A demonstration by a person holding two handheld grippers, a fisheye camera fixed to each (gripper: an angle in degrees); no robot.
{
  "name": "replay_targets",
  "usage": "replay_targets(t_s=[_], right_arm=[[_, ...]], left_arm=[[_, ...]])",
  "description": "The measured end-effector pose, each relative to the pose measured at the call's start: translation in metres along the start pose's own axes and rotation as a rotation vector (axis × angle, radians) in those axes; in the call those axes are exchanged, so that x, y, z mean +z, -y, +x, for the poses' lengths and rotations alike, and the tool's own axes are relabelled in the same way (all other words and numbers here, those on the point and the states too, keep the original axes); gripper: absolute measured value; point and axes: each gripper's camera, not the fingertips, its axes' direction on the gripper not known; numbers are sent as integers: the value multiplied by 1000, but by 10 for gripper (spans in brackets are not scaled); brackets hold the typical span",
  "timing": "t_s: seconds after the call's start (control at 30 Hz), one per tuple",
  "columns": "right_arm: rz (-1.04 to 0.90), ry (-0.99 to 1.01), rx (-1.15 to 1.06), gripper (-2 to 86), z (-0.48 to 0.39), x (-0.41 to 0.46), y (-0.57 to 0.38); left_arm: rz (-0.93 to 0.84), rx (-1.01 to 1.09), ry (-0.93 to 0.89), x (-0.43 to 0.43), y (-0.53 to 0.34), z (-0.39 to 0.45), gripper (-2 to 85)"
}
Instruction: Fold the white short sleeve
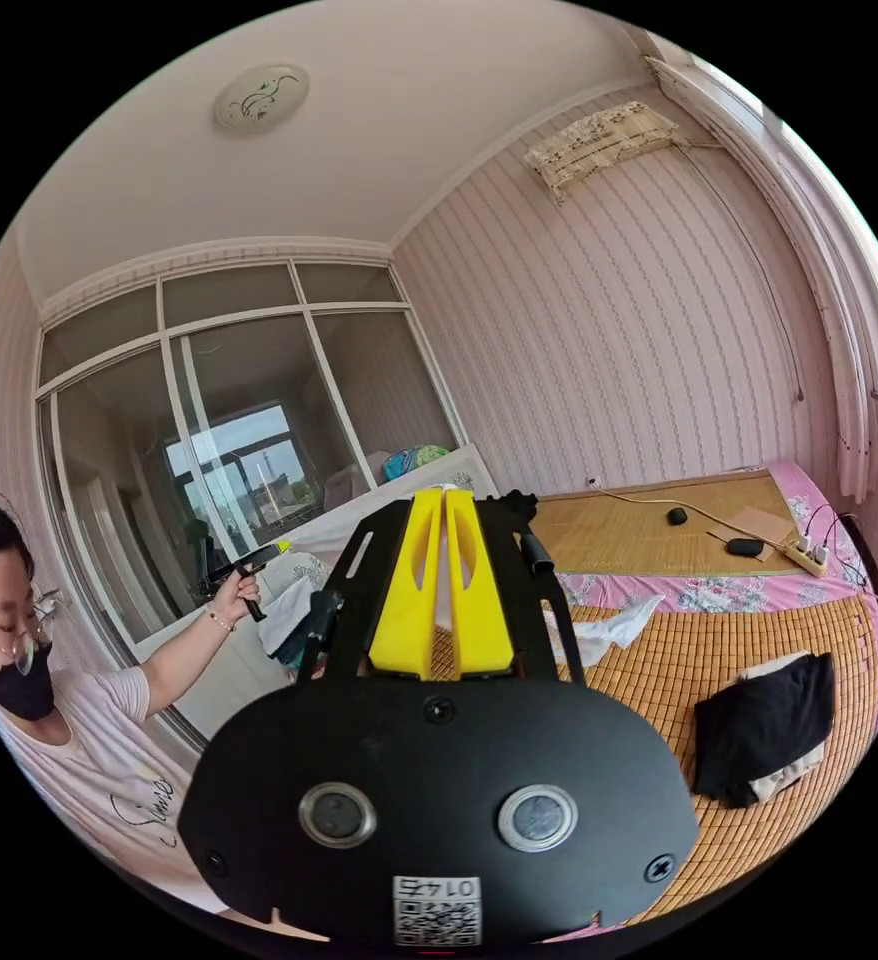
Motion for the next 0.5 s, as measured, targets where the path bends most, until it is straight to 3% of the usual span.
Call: replay_targets(t_s=[0.23, 0.5], right_arm=[[-335, -192, 183, -1, 68, 27, -223], [-737, -314, 490, -1, 153, 93, -422]], left_arm=[[-410, -67, -70, 83, -174, -39, -10], [-817, 12, 155, 164, -364, -48, -10]])
